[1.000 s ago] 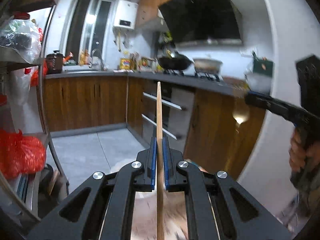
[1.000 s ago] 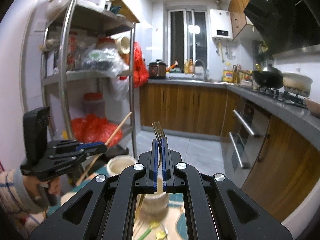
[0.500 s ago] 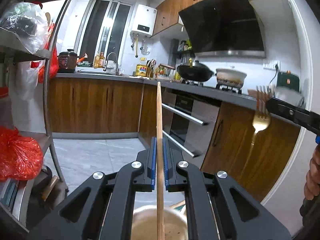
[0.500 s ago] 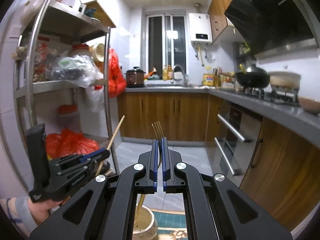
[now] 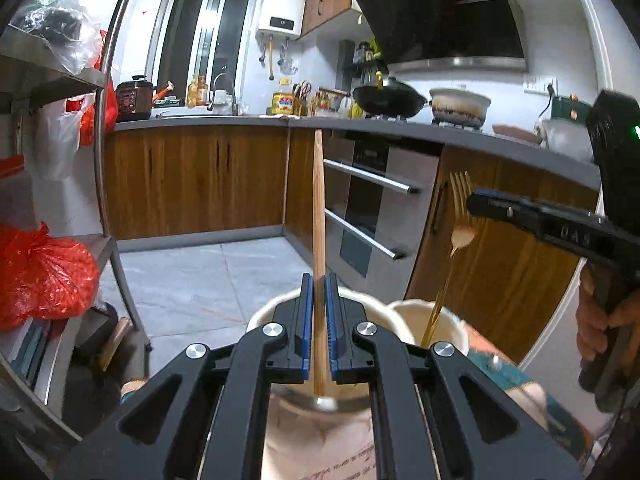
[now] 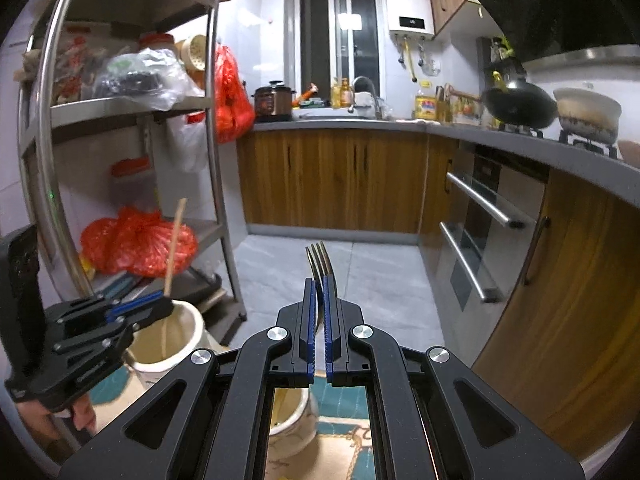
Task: Organize utensils
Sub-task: 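Lift the chopstick over the tall vase while the right tool carries the fork over the short vase, then drop the chopstick into the tall vase while the right tool drops the fork in the short vase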
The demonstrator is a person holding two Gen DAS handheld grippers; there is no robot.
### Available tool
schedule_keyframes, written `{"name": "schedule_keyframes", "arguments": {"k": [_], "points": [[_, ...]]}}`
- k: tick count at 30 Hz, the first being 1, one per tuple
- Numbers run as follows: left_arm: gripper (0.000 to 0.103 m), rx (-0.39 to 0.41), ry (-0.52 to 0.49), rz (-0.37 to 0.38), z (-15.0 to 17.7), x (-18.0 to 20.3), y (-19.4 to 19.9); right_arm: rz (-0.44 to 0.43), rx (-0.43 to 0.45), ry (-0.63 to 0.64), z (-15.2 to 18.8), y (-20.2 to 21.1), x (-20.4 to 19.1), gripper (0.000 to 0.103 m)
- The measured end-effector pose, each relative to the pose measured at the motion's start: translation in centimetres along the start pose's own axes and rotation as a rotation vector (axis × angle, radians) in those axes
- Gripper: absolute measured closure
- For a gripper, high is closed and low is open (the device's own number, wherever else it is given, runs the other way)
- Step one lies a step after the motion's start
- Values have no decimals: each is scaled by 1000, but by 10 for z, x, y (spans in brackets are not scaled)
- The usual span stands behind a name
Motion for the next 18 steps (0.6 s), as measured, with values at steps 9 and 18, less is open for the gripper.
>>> {"name": "schedule_keyframes", "arguments": {"k": [9, 18], "points": [[72, -30, 19, -26, 0, -9, 2, 22, -11, -48, -4, -4, 16, 98], [46, -33, 20, -72, -9, -18, 18, 12, 7, -81, -11, 5, 23, 72]]}}
Point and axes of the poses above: each gripper's, at about its wrist camera, not at the fingertips, and y roughly against the way its jaws point, x to its right, z to its underside, the point moved 7 cm from there along -y, roughly the way its jaws point, and after that the axes turned 10 degrees about -y, right-handed, at the moved point
